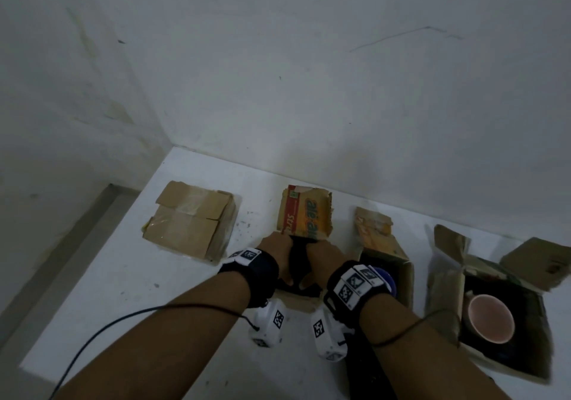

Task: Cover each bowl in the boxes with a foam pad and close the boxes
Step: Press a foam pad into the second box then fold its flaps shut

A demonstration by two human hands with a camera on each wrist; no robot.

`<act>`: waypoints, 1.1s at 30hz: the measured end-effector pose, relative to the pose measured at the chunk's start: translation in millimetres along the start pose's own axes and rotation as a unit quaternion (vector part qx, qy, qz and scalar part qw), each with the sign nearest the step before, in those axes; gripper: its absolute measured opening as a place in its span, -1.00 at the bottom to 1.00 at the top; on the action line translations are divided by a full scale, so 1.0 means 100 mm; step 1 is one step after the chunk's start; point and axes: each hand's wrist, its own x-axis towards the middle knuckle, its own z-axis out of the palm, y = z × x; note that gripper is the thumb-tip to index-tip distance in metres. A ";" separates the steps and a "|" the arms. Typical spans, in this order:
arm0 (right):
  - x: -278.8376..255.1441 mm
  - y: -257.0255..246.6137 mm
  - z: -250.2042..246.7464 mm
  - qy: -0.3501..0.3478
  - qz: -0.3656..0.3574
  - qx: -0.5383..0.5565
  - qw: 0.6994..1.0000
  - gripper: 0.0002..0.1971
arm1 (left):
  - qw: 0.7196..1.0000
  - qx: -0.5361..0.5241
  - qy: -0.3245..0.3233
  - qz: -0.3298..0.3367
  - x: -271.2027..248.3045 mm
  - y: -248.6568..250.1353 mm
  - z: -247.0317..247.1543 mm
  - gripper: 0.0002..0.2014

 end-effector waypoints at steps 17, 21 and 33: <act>-0.23 0.24 -0.24 0.354 0.092 0.340 0.867 -0.57 | 0.945 -0.247 0.211 0.036 -0.23 -0.29 -0.19 -0.56; 0.08 0.39 -0.22 0.218 0.148 0.510 0.819 -0.08 | 0.926 -0.360 0.113 -0.009 -0.11 -0.20 -0.23 -0.33; -0.45 0.18 -0.13 0.257 0.062 0.577 0.773 -0.58 | 0.814 -0.565 0.128 -0.038 -0.19 -0.26 -0.04 -0.17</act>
